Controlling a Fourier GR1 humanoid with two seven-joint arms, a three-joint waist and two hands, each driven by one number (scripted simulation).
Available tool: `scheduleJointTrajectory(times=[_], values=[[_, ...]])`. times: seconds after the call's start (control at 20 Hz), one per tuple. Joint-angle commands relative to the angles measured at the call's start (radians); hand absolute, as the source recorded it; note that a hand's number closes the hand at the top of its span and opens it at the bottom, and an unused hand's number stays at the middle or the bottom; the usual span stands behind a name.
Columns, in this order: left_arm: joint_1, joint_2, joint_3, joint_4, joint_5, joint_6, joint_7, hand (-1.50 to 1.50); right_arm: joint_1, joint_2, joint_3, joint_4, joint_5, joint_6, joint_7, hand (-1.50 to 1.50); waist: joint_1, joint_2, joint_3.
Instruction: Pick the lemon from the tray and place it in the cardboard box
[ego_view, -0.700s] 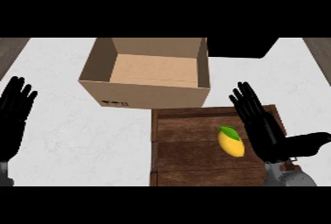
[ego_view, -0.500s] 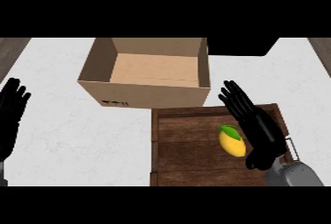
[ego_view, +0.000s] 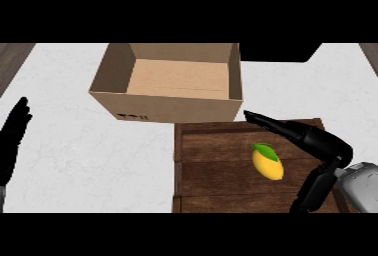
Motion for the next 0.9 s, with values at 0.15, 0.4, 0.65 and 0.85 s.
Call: scheduleJointTrajectory(times=[0.15,0.4,0.65,0.85], values=[[-0.047,-0.024,-0.041,0.073,-0.069,0.015,-0.020,0.00,-0.089,-0.062,-0.035,0.283,0.092,0.250,-0.440,-1.50,0.013,0.006,0.002],[-0.105,-0.028,-0.058,0.087,-0.100,0.031,0.036,0.00,-0.220,-0.154,0.021,0.279,0.337,0.083,-0.522,-1.50,0.020,0.003,0.002],[-0.137,-0.071,-0.089,0.131,-0.131,0.038,0.014,0.00,-0.324,-0.185,0.174,0.330,0.537,-0.001,-0.583,-1.50,0.030,0.005,-0.002],[-0.135,-0.061,-0.056,0.167,-0.127,0.035,0.003,0.00,-0.385,-0.211,0.268,0.378,0.663,-0.054,-0.637,-1.50,0.017,-0.004,-0.003]])
